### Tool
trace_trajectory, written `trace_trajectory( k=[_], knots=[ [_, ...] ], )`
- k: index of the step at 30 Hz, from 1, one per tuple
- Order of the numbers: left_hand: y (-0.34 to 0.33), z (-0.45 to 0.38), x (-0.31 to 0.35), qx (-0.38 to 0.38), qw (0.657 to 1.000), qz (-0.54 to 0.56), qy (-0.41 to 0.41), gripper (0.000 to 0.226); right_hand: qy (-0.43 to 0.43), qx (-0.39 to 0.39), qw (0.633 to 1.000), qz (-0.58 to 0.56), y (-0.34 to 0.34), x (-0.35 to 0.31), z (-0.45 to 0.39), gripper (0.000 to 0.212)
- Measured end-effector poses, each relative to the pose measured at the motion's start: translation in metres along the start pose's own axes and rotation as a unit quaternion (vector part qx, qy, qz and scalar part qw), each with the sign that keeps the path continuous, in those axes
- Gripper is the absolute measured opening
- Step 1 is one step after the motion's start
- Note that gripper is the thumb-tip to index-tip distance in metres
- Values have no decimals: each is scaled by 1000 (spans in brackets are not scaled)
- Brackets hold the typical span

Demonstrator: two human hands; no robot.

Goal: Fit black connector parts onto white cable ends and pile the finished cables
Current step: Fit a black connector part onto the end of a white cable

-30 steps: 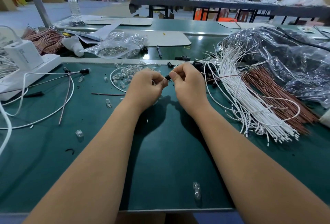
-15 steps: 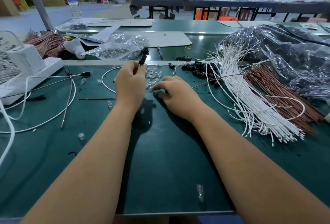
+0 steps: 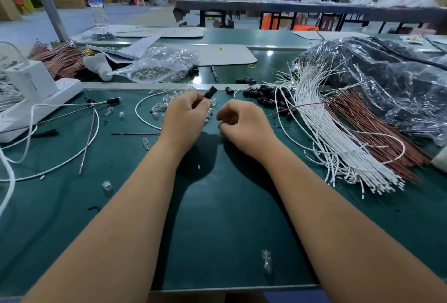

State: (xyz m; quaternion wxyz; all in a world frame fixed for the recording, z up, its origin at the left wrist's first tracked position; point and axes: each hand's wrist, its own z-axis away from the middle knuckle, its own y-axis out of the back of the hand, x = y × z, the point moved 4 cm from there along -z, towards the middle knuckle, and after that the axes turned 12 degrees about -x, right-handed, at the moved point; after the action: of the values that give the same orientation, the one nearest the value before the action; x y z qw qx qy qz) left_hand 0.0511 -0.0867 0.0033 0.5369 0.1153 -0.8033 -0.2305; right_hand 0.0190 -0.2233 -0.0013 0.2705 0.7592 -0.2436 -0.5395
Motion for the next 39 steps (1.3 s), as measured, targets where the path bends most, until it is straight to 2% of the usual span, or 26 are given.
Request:
trace_trajectory(
  k=[3, 7, 10, 13, 24, 28, 39],
  knots=[
    [-3, 2, 3, -45, 999, -9, -8, 18, -60, 66, 983, -163, 10, 10, 1, 17],
    [-7, 5, 5, -98, 995, -29, -12, 17, -87, 100, 912, -388, 21, 21, 2, 20],
    [-8, 5, 4, -116, 992, -38, -12, 17, -76, 107, 865, -483, 25, 25, 3, 17],
    [-8, 4, 4, -121, 992, -38, -13, 16, -66, 88, 869, -482, 23, 24, 3, 12],
    [-9, 5, 5, -145, 989, -26, -25, 17, -77, 54, 921, -378, 19, 23, 1, 18],
    [-9, 5, 4, -145, 989, -14, -24, 18, -72, 53, 921, -379, 19, 25, 1, 13],
    [-10, 6, 3, -156, 986, -56, -33, 15, -54, 56, 926, -369, 19, 26, 1, 26]
  ],
)
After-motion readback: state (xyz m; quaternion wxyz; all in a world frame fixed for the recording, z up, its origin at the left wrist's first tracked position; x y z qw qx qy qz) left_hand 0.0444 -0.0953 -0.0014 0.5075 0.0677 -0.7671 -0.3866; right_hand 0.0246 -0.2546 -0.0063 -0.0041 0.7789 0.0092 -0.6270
